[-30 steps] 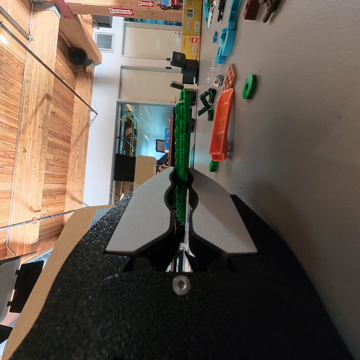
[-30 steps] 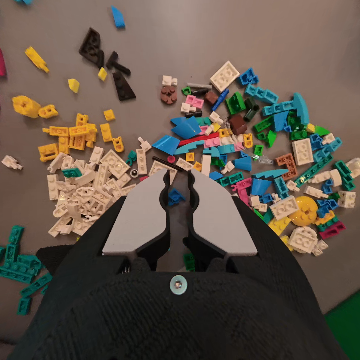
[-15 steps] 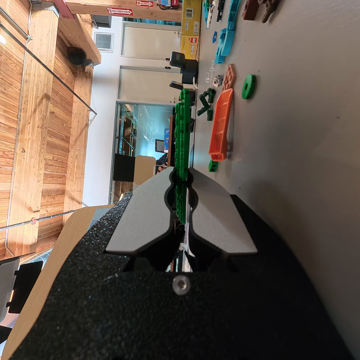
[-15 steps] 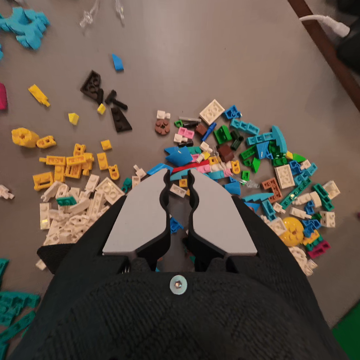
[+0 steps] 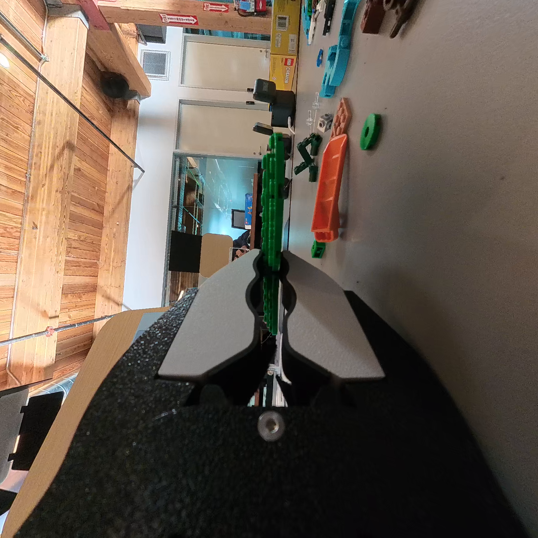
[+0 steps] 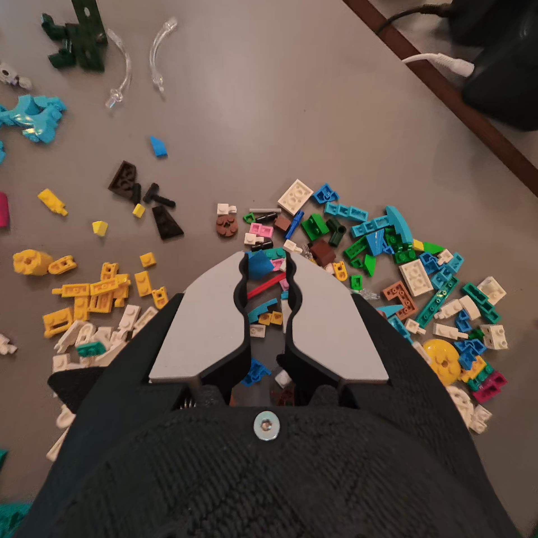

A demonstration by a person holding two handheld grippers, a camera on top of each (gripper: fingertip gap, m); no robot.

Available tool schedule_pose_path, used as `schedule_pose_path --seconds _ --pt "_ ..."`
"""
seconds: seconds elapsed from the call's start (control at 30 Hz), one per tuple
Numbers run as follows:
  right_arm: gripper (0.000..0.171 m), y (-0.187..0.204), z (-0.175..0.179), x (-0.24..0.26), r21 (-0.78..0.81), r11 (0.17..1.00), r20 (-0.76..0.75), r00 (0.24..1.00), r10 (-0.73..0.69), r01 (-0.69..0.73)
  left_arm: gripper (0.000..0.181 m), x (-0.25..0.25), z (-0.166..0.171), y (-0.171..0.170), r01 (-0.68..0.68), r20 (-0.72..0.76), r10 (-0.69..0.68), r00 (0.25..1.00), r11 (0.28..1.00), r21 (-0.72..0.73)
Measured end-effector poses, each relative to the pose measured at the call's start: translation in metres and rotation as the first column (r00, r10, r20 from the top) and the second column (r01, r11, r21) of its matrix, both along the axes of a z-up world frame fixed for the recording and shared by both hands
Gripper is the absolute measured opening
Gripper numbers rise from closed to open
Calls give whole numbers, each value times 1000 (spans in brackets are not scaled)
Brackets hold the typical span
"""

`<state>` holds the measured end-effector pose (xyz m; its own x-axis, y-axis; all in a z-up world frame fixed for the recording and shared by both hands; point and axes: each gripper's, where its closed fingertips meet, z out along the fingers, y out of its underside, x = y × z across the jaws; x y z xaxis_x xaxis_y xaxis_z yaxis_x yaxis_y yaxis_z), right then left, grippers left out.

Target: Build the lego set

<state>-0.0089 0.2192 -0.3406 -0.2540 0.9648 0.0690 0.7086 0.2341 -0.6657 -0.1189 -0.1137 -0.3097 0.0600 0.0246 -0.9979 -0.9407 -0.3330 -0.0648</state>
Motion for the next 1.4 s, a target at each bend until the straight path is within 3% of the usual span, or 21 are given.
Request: schedule_pose_path --seconds 0.03,0.27,0.5,0.67,0.83,1.0,1.1,1.4 --pt "23 1 -3 -1 6 1000 9 1000 -5 5 9 0 0 0 0 0 0 1000 1000 0" --pt "18 -1 -15 25 34 998 182 982 46 -53 8 0 0 0 2 2 -2 1000 1000 -1" --pt "24 13 0 5 41 998 29 998 -57 56 8 0 -1 0 2 3 -2 1000 1000 -2" --pt "23 27 -11 -6 80 978 37 980 -195 191 8 1 -1 0 3 3 -3 1000 1000 -3" --pt "21 5 -12 -6 -13 994 63 992 -110 111 8 1 -1 0 4 4 -4 1000 1000 -4" --pt "9 59 13 3 2 929 -49 928 -370 370 9 1 -1 0 7 3 -7 1000 1000 -4" --pt "9 89 11 22 -5 879 -38 878 -477 478 8 1 -1 1 8 4 -8 1000 1000 -4" --pt "10 92 -13 38 -6 894 79 891 -446 448 9 1 -1 1 7 6 -7 1000 1000 -4"
